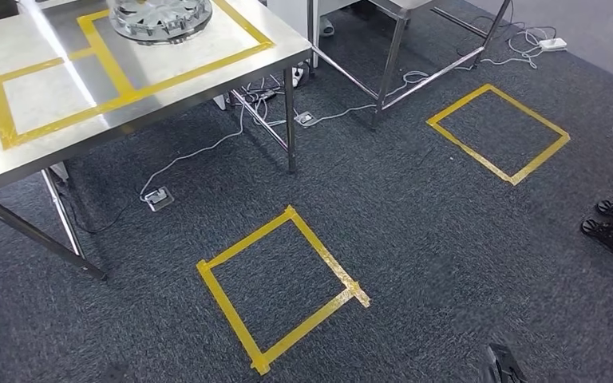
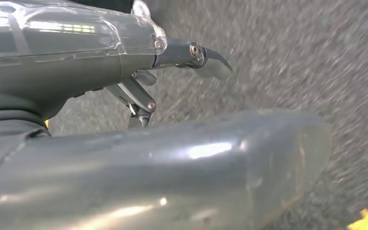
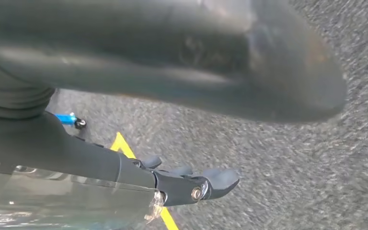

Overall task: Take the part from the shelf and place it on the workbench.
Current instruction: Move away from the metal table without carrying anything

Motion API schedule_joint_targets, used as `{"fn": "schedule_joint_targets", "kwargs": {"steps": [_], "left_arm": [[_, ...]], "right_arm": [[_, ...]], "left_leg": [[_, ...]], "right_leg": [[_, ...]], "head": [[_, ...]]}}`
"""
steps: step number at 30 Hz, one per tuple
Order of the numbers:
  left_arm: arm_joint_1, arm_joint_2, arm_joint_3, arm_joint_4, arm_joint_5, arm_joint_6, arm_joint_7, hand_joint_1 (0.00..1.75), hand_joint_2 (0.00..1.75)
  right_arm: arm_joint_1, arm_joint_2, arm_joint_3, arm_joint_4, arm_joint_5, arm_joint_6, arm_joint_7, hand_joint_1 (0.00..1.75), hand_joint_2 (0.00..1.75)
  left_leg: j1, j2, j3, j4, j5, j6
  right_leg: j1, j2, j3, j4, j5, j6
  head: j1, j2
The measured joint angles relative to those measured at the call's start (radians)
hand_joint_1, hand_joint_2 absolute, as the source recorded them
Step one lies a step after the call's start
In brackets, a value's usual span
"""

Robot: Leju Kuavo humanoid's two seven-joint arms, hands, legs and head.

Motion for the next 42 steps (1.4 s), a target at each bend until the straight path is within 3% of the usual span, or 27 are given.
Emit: {"fn": "schedule_joint_targets", "kwargs": {"steps": [2,4,5,6,7,9,11,12,13,14,16,18,20,21,23,25,27,28,29,31,33,35,36,38,40,42], "left_arm": [[0.008,0.033,-0.004,-0.041,0.004,0.019,0.013,0.0,0.0],[0.023,0.066,-0.011,-0.083,0.01,0.039,0.04,0.0,0.0],[0.03,0.082,-0.016,-0.106,0.014,0.049,0.056,0.0,0.0],[0.036,0.099,-0.022,-0.132,0.02,0.057,0.074,0.0,0.0],[0.04,0.117,-0.028,-0.158,0.026,0.063,0.09,0.0,0.0],[0.043,0.149,-0.039,-0.203,0.038,0.069,0.112,0.0,0.0],[0.044,0.168,-0.05,-0.234,0.049,0.068,0.117,0.0,0.0],[0.045,0.173,-0.056,-0.243,0.052,0.065,0.111,0.0,0.0],[0.045,0.174,-0.063,-0.249,0.055,0.059,0.102,0.0,0.0],[0.045,0.174,-0.07,-0.251,0.056,0.052,0.09,0.0,0.0],[0.043,0.169,-0.082,-0.252,0.057,0.039,0.064,0.0,0.0],[0.044,0.161,-0.096,-0.249,0.057,0.024,0.036,0.0,0.0],[0.041,0.145,-0.107,-0.237,0.054,0.007,0.0,0.0,0.0],[0.039,0.134,-0.111,-0.228,0.051,-0.001,-0.02,0.0,0.0],[0.032,0.109,-0.117,-0.209,0.042,-0.011,-0.057,0.0,0.0],[0.024,0.084,-0.124,-0.191,0.035,-0.015,-0.086,0.0,0.0],[0.016,0.061,-0.13,-0.17,0.026,-0.019,-0.101,0.0,0.0],[0.013,0.052,-0.132,-0.161,0.02,-0.022,-0.105,0.0,0.0],[0.01,0.044,-0.135,-0.154,0.014,-0.023,-0.107,0.0,0.0],[0.005,0.035,-0.139,-0.144,0.003,-0.018,-0.106,0.0,0.0],[0.004,0.032,-0.143,-0.132,-0.002,-0.009,-0.102,0.0,0.0],[0.007,0.031,-0.147,-0.118,-0.003,-0.006,-0.101,0.0,0.0],[0.008,0.03,-0.149,-0.113,-0.003,-0.006,-0.101,0.0,0.0],[0.009,0.029,-0.151,-0.107,-0.006,-0.01,-0.102,0.0,0.0],[0.008,0.027,-0.152,-0.103,-0.011,-0.015,-0.102,0.0,0.0],[0.009,0.024,-0.153,-0.1,-0.017,-0.018,-0.1,0.0,0.0]], "right_arm": [[-0.006,0.016,0.007,0.005,-0.012,-0.003,-0.008,0.0,0.0],[-0.013,0.033,0.013,0.009,-0.032,-0.005,-0.015,0.0,0.0],[-0.013,0.039,0.018,0.011,-0.043,-0.008,-0.016,0.0,0.0],[-0.012,0.045,0.024,0.013,-0.052,-0.011,-0.013,0.0,0.0],[-0.012,0.048,0.028,0.015,-0.06,-0.015,-0.009,0.0,0.0],[-0.013,0.053,0.038,0.018,-0.072,-0.021,0.007,0.0,0.0],[-0.016,0.056,0.05,0.019,-0.081,-0.027,0.023,0.0,0.0],[-0.017,0.057,0.055,0.02,-0.087,-0.032,0.028,0.0,0.0],[-0.017,0.057,0.061,0.02,-0.094,-0.039,0.031,0.0,0.0],[-0.015,0.056,0.067,0.021,-0.101,-0.046,0.032,0.0,0.0],[-0.018,0.051,0.078,0.021,-0.115,-0.06,0.032,0.0,0.0],[-0.024,0.046,0.086,0.02,-0.132,-0.076,0.033,0.0,0.0],[-0.02,0.042,0.095,0.013,-0.155,-0.093,0.038,0.0,0.0],[-0.013,0.038,0.101,0.008,-0.168,-0.103,0.044,0.0,0.0],[0.001,0.026,0.109,-0.009,-0.191,-0.124,0.063,0.0,0.0],[0.01,0.01,0.118,-0.032,-0.21,-0.142,0.081,0.0,0.0],[0.017,-0.005,0.129,-0.054,-0.226,-0.152,0.092,0.0,0.0],[0.022,-0.01,0.133,-0.063,-0.236,-0.156,0.096,0.0,0.0],[0.029,-0.016,0.138,-0.07,-0.249,-0.159,0.101,0.0,0.0],[0.036,-0.021,0.149,-0.081,-0.273,-0.161,0.107,0.0,0.0],[0.031,-0.021,0.165,-0.086,-0.29,-0.156,0.106,0.0,0.0],[0.024,-0.02,0.181,-0.087,-0.302,-0.151,0.102,0.0,0.0],[0.024,-0.021,0.188,-0.086,-0.305,-0.15,0.099,0.0,0.0],[0.024,-0.024,0.2,-0.086,-0.308,-0.149,0.095,0.0,0.0],[0.021,-0.026,0.211,-0.086,-0.317,-0.142,0.084,0.0,0.0],[0.018,-0.027,0.222,-0.086,-0.331,-0.129,0.07,0.0,0.0]], "left_leg": [[0.001,-0.074,-0.044,0.091,-0.051,-0.003],[-0.001,-0.089,-0.114,0.214,-0.096,-0.003],[-0.002,-0.086,-0.137,0.245,-0.095,-0.003],[-0.001,-0.084,-0.144,0.241,-0.073,-0.003],[0.0,-0.087,-0.133,0.2,-0.035,-0.003],[0.007,-0.141,-0.09,0.082,0.038,-0.002],[0.013,-0.19,-0.061,0.016,0.054,0.001],[0.012,-0.191,-0.056,0.01,0.048,0.005],[0.011,-0.175,-0.052,0.006,0.046,0.01],[0.01,-0.16,-0.049,0.002,0.047,0.015],[0.009,-0.124,-0.04,-0.005,0.047,0.026],[0.006,-0.084,-0.033,-0.006,0.042,0.034],[0.002,-0.049,-0.029,-0.006,0.036,0.037],[0.001,-0.034,-0.027,-0.006,0.033,0.036],[-0.002,-0.008,-0.018,-0.006,0.025,0.034],[-0.005,0.015,-0.01,-0.007,0.018,0.029],[-0.007,0.036,-0.005,-0.011,0.013,0.021],[-0.008,0.045,-0.002,-0.013,0.012,0.018],[-0.006,0.041,0.002,-0.014,0.008,0.013],[-0.003,-0.018,-0.007,0.016,-0.017,0.007],[-0.001,-0.08,-0.06,0.122,-0.07,0.005],[-0.001,-0.085,-0.129,0.234,-0.103,0.002],[0.0,-0.083,-0.147,0.251,-0.094,0.001],[0.002,-0.09,-0.128,0.177,-0.021,-0.001],[0.011,-0.145,-0.081,0.061,0.039,-0.002],[0.013,-0.179,-0.058,0.012,0.045,0.003]], "right_leg": [[-0.002,0.016,0.005,-0.01,0.005,-0.01],[0.0,0.039,0.006,-0.01,0.004,-0.015],[0.002,0.052,0.007,-0.009,0.003,-0.016],[0.002,0.064,0.008,-0.007,0.001,-0.017],[0.001,0.077,0.008,-0.004,-0.001,-0.016],[0.0,0.102,0.005,0.009,-0.008,-0.009],[-0.003,0.127,-0.004,0.021,-0.014,0.003],[-0.006,0.141,-0.01,0.022,-0.013,0.01],[-0.009,0.156,-0.013,0.021,-0.012,0.016],[-0.01,0.155,-0.015,0.023,-0.013,0.022],[-0.008,0.109,-0.037,0.068,-0.038,0.031],[-0.007,0.052,-0.097,0.186,-0.094,0.041],[-0.01,0.035,-0.149,0.286,-0.125,0.046],[-0.011,0.032,-0.152,0.29,-0.113,0.046],[-0.008,0.019,-0.102,0.19,-0.047,0.038],[0.004,-0.017,-0.039,0.067,-0.004,0.022],[0.015,-0.033,-0.018,0.023,-0.005,0.008],[0.017,-0.025,-0.017,0.018,-0.004,0.002],[0.015,-0.016,-0.014,0.012,-0.002,-0.004],[0.01,-0.001,-0.004,-0.004,0.005,-0.015],[0.008,0.018,0.001,-0.011,0.007,-0.023],[0.009,0.044,0.003,-0.011,0.005,-0.025],[0.008,0.057,0.005,-0.01,0.003,-0.025],[0.005,0.083,0.009,-0.005,-0.002,-0.02],[0.002,0.109,0.007,0.009,-0.012,-0.009],[-0.002,0.135,-0.004,0.02,-0.017,0.003]], "head": [[-0.009,0.0],[-0.022,0.0],[-0.026,0.0],[-0.03,0.0],[-0.033,0.0],[-0.04,0.0],[-0.044,0.0],[-0.044,0.0],[-0.043,0.0],[-0.042,0.0],[-0.031,0.0],[-0.017,0.0],[-0.013,0.0],[-0.011,0.0],[-0.008,0.0],[-0.004,0.0],[-0.002,0.0],[-0.001,0.0],[0.0,0.0],[-0.002,0.0],[-0.012,0.0],[-0.023,0.0],[-0.028,0.0],[-0.033,0.0],[-0.039,0.0],[-0.041,0.0]]}}
